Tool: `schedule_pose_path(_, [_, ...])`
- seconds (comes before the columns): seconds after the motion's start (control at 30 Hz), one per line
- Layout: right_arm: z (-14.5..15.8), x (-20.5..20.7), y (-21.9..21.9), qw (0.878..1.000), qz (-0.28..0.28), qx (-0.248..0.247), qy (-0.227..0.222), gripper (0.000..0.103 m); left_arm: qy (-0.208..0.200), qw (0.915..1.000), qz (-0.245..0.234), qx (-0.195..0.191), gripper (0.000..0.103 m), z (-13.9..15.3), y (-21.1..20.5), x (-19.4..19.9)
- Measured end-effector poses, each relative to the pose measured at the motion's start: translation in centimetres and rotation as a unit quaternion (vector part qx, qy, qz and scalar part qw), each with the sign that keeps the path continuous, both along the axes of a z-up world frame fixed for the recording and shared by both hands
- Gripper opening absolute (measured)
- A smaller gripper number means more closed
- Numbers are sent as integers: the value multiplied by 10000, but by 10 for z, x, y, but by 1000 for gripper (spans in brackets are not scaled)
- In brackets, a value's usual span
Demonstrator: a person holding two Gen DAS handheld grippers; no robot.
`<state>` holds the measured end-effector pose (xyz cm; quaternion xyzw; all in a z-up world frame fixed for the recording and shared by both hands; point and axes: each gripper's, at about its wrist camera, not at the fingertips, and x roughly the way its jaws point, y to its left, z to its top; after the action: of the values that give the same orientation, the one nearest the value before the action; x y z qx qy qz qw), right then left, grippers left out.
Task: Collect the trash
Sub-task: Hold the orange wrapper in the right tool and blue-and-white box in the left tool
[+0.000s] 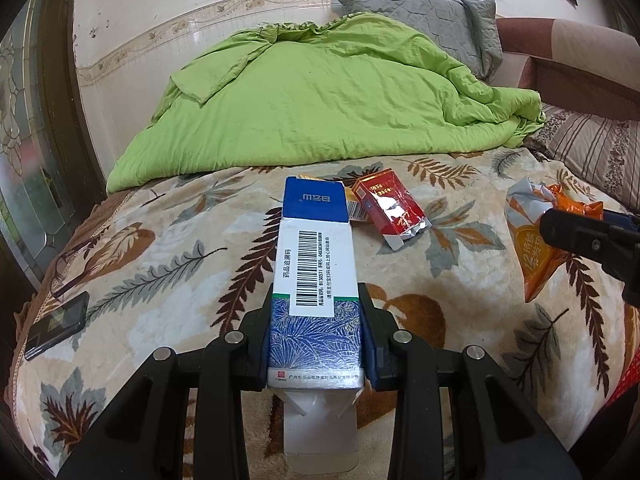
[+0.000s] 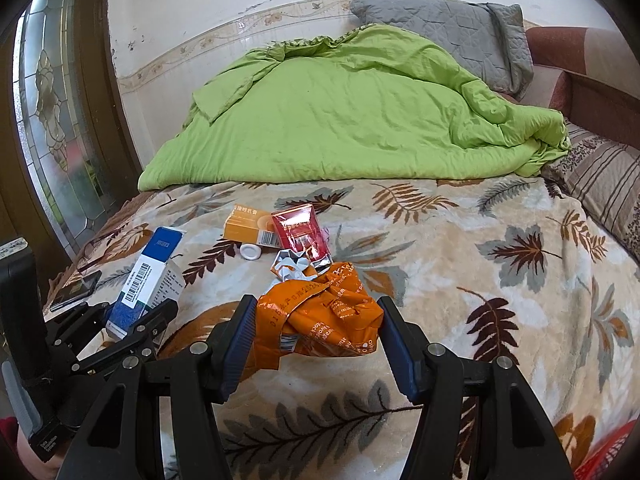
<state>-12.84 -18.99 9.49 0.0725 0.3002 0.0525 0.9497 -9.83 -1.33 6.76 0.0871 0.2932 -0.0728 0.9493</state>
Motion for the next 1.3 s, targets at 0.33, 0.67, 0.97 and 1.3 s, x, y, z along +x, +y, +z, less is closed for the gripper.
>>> schedule_pose_path(0.33, [1, -1, -3, 10000, -11, 4, -17, 65, -12, 10000, -4, 22, 33, 0, -1, -1])
schedule_pose_path(0.67, [1, -1, -4, 10000, -14, 6, -12, 65, -8, 10000, -3, 23, 33, -1, -3, -1])
schedule_pose_path(0.97, [1, -1, -4, 10000, -15, 7, -14, 65, -21, 10000, 4, 36, 33, -1, -4, -2])
schedule_pose_path(1.3, [1, -2, -5, 10000, -17, 10, -13, 65, -15, 10000, -24, 50, 33, -2, -5, -2])
